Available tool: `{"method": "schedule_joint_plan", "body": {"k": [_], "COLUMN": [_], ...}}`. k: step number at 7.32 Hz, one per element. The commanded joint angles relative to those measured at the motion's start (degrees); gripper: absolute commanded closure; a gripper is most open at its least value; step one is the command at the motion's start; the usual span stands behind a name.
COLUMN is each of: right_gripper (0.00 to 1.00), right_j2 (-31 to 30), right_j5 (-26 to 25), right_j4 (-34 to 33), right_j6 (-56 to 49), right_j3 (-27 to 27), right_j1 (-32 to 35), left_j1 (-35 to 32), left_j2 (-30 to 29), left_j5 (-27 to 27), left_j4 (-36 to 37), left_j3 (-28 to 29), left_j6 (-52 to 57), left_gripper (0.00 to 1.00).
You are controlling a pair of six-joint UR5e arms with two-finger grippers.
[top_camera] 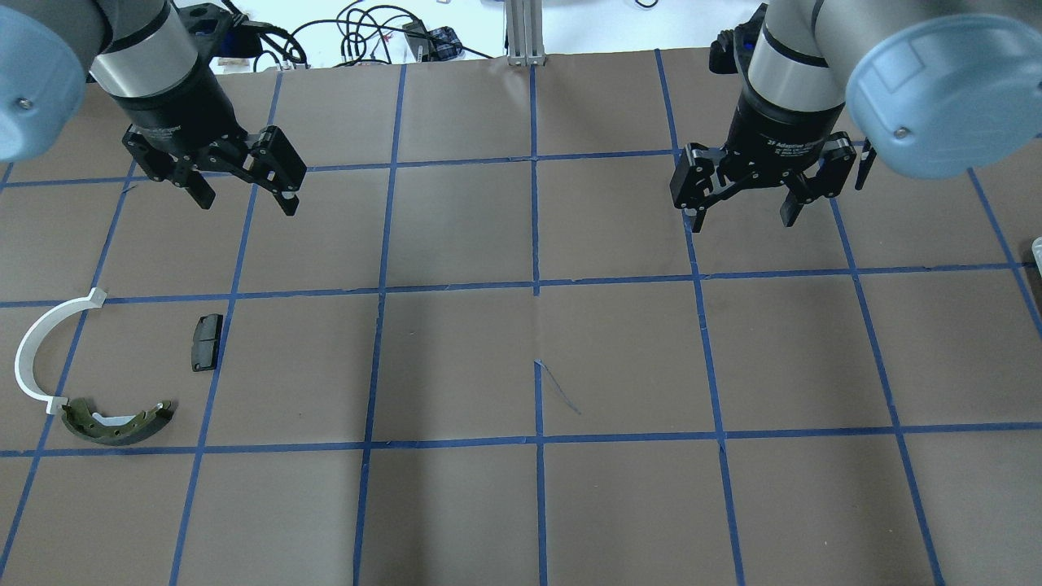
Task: Place bearing gear from tray to pile
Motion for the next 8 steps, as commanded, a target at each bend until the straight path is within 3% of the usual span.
{"method": "schedule_joint_plan", "body": {"k": [1, 5, 8], "right_gripper": [0.00, 0.00, 0.00], "right_j2": [0.1, 0.3, 3.6], "right_j5": [0.1, 0.0, -0.3], "right_j4": [-0.1, -2.2, -2.8], "right_j6": [-1.8, -16.8, -30.3], "right_j3": [-0.1, -0.3, -2.9], "right_j1": [-0.8, -6.8, -16.9], "left_j1": [0.0, 0.3, 0.3], "left_j2": [-0.1, -0.5, -0.2], "left_j5": [0.0, 0.0, 0.0], "left_j4": [0.6, 1.3, 1.3], "left_j3": [0.1, -0.2, 0.0], "left_j6": [0.1, 0.6, 0.7], "left_gripper": [0.00, 0.00, 0.00]}}
